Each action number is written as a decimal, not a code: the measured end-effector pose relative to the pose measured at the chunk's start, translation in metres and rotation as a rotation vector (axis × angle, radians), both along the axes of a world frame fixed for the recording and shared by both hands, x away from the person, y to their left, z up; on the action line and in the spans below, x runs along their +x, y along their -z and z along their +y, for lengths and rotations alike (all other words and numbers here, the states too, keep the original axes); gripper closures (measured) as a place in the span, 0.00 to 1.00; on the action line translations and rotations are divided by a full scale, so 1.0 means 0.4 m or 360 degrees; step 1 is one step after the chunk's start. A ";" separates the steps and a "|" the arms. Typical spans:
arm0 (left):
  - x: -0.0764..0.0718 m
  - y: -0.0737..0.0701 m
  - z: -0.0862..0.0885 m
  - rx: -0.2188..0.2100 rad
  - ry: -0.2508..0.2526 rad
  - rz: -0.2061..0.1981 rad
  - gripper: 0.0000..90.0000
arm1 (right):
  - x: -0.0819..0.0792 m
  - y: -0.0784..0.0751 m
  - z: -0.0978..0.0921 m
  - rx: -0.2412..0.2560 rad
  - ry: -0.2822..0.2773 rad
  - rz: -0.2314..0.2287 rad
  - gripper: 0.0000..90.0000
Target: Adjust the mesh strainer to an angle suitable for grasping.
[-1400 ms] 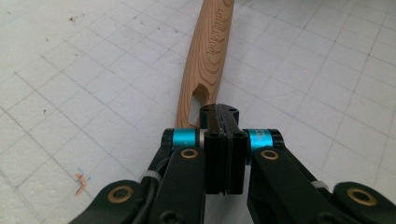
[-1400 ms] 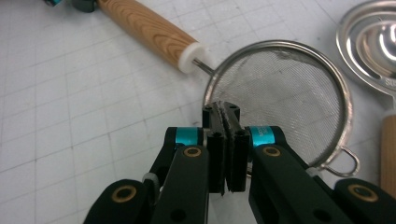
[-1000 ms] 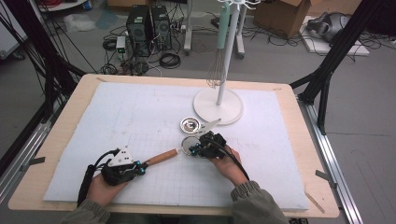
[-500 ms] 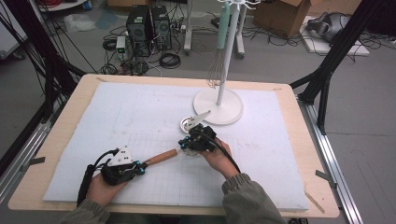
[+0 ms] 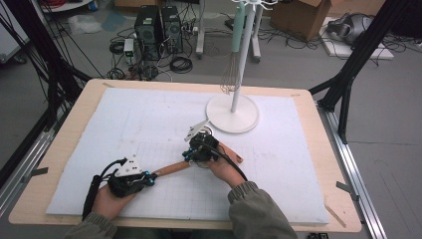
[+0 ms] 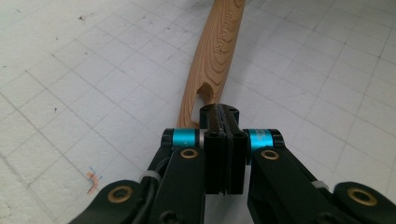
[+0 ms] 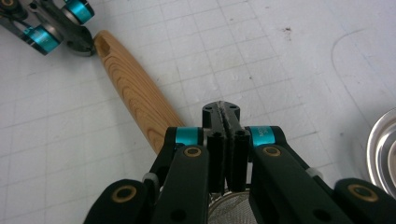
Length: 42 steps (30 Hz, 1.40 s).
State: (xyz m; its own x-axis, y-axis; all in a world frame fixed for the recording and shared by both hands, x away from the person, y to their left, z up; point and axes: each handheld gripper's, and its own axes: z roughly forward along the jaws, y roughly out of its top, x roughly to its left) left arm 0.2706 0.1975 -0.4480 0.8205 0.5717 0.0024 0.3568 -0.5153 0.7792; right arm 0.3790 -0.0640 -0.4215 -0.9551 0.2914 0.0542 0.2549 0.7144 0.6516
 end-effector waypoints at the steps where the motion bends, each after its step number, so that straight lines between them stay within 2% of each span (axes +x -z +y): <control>1: 0.001 0.000 0.000 0.0000 -0.0003 -0.0002 0.98 | -0.002 -0.001 -0.001 -0.0008 -0.0005 -0.0004 0.99; 4: 0.004 0.000 -0.001 0.0004 -0.0007 -0.0001 0.98 | -0.010 -0.005 -0.001 -0.0039 -0.0019 -0.0017 0.99; 12: 0.014 -0.001 -0.002 0.0008 -0.0017 0.0000 0.98 | -0.026 0.001 0.000 -0.0113 -0.0064 0.0005 0.99; 22: 0.029 -0.001 -0.007 0.0002 -0.0038 0.0010 0.98 | -0.053 -0.003 -0.008 -0.0154 -0.0112 0.0014 0.99; 33: 0.042 0.000 -0.013 -0.0004 -0.0050 0.0011 0.98 | -0.071 -0.006 -0.016 -0.0183 -0.0145 0.0044 0.99; 40: 0.046 0.000 -0.015 -0.0002 -0.0050 0.0013 0.98 | -0.074 -0.003 -0.017 -0.0161 -0.0172 0.0062 0.99; 42: 0.047 0.000 -0.016 -0.0003 -0.0053 0.0010 0.98 | -0.076 -0.002 -0.016 -0.0165 -0.0168 0.0086 0.99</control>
State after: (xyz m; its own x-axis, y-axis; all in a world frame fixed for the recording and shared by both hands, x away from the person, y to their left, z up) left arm 0.2895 0.1913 -0.4482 0.8010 0.5986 -0.0038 0.3785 -0.5015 0.7780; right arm 0.3487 -0.0705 -0.4205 -0.9771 0.1964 0.0814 0.2078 0.8016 0.5605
